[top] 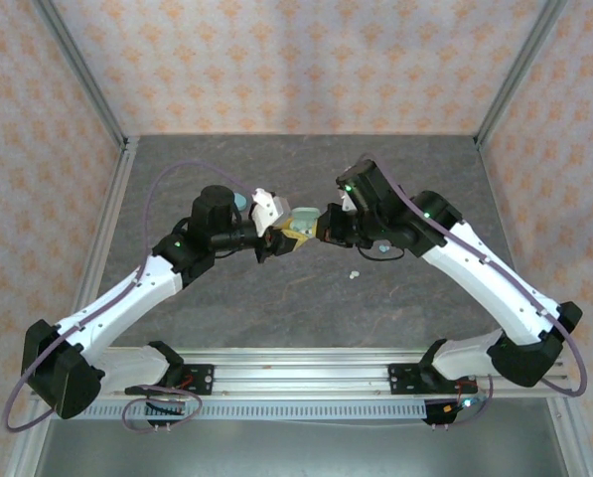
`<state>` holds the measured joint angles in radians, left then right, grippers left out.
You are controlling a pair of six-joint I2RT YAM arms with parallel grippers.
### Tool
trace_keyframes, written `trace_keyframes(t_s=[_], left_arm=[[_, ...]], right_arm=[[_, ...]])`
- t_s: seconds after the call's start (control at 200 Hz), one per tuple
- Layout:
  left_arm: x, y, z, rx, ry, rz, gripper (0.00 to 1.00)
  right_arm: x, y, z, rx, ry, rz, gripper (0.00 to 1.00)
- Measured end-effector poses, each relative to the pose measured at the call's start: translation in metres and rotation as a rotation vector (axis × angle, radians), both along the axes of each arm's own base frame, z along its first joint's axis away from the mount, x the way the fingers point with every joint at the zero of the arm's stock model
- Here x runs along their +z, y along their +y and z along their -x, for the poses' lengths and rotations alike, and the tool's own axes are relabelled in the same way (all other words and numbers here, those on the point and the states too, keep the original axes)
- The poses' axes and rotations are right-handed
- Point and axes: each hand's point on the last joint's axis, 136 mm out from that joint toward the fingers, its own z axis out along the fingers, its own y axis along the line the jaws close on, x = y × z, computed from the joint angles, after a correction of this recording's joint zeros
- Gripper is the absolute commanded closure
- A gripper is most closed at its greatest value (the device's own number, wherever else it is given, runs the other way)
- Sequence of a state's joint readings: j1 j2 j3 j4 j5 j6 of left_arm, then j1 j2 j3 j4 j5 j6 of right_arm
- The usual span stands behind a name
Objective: Insert wireless bluetooth earbuds into charging case
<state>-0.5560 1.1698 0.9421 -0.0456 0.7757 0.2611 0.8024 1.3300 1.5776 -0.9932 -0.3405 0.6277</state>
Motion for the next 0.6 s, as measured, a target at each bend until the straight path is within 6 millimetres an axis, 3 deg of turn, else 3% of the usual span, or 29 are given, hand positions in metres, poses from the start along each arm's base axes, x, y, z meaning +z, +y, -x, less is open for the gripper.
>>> trace_keyframes(t_s=[0.6], left_arm=[[-0.001,-0.009,0.002,-0.018,-0.003,-0.005,0.8]], right_arm=[[-0.002,0.011,-0.002,0.018,-0.003,-0.002,0.93]])
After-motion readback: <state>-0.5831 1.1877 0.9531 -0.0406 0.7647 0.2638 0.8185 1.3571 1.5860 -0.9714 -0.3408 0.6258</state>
